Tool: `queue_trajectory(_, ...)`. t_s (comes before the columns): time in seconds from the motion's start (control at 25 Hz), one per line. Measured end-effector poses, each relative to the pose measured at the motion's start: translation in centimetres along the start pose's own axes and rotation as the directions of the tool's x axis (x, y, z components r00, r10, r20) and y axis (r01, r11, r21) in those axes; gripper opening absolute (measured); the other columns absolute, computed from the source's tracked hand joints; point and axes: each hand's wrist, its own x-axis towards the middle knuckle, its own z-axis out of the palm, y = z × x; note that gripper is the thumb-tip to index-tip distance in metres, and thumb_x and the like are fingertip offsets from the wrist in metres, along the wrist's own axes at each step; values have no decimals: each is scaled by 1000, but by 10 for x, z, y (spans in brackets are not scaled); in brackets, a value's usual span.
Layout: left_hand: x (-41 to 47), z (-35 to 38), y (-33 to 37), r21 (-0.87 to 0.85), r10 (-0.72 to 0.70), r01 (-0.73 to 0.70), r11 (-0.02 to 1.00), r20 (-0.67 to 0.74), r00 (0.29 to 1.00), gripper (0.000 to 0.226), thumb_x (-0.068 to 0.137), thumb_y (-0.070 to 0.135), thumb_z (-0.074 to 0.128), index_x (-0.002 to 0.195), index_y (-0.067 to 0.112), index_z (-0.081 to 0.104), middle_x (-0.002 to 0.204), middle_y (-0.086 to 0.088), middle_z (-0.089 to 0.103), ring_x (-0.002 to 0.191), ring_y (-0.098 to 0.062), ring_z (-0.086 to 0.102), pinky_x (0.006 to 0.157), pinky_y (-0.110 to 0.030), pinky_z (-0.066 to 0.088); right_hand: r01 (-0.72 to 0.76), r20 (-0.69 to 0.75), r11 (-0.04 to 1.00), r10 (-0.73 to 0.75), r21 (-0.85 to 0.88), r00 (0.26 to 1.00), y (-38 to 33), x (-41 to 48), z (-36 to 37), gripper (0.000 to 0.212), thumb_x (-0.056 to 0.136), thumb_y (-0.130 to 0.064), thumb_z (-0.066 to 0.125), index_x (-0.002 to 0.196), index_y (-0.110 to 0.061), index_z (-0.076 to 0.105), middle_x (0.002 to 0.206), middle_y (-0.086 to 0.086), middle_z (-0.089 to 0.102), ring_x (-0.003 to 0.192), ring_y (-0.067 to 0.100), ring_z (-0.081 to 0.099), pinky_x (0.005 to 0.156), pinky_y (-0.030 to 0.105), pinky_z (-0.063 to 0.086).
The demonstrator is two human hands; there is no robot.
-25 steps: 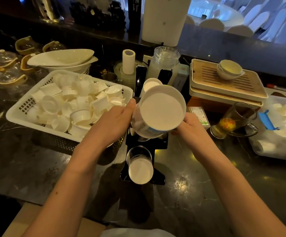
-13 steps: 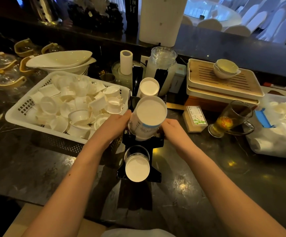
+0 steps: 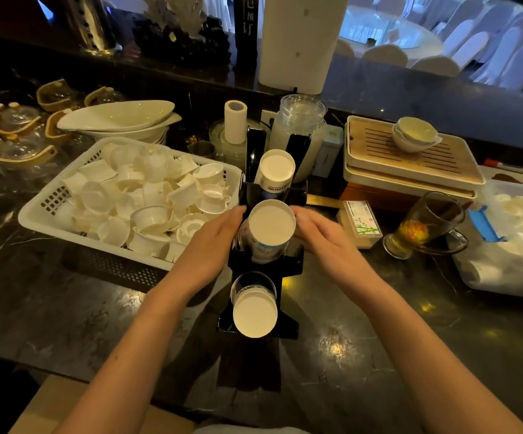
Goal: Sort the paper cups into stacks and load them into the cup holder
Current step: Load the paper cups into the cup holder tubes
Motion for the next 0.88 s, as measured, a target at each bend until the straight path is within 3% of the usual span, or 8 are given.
queue_trajectory(0.08, -19, -2, 9, 56, 241, -238, 970, -46, 969, 48, 97, 52, 38, 141, 35, 46, 131, 25, 53, 124, 12, 45, 99, -7, 35, 190, -22, 973, -195, -130, 981, -14, -11, -4, 56, 96, -56, 41, 146, -31, 39, 142, -15, 49, 128, -4, 46, 102, 19, 40)
queue_trajectory(0.2, -23, 2, 8, 130, 425, -414, 901, -66, 903, 42, 98, 37, 46, 139, 26, 51, 130, 22, 56, 123, 11, 48, 95, -5, 38, 377, -11, 892, -392, -250, 920, -5, -10, 5, 52, 101, -42, 46, 148, -23, 36, 146, -4, 48, 135, 5, 42, 109, 33, 42)
queue_trajectory(0.36, -17, 7, 3, 25, 389, -389, 921, -122, 913, 40, 99, 36, 45, 136, 24, 56, 128, 16, 62, 122, 6, 53, 92, -8, 41, 361, -55, 922, -371, -137, 927, 5, -2, 19, 54, 103, -40, 39, 151, -17, 32, 148, 0, 48, 138, 8, 41, 110, 41, 40)
queue_trajectory(0.6, -18, 12, 2, -51, 354, -363, 930, -127, 926, 38, 102, 35, 44, 136, 25, 55, 127, 13, 64, 121, 2, 55, 92, -10, 43, 352, -62, 934, -356, -65, 932, -3, -6, 26, 41, 103, -34, 34, 143, -33, 34, 135, -17, 52, 131, 1, 46, 104, 24, 42)
queue_trajectory(0.68, -22, 10, 5, -44, 358, -364, 930, -106, 928, 38, 102, 36, 42, 137, 25, 54, 129, 12, 62, 123, 3, 53, 95, -11, 42, 325, -63, 943, -330, -69, 942, -5, -9, 28, 42, 102, -39, 32, 144, -37, 31, 137, -20, 49, 133, -1, 44, 108, 26, 41)
queue_trajectory(0.88, -37, 9, 15, 67, 398, -393, 917, -113, 910, 41, 103, 34, 40, 141, 20, 48, 138, 12, 54, 127, 8, 45, 101, -9, 36, 237, -173, 967, -250, -88, 953, -7, -31, 33, 67, 97, -51, 30, 155, -19, 22, 156, -1, 35, 143, 7, 31, 117, 35, 30)
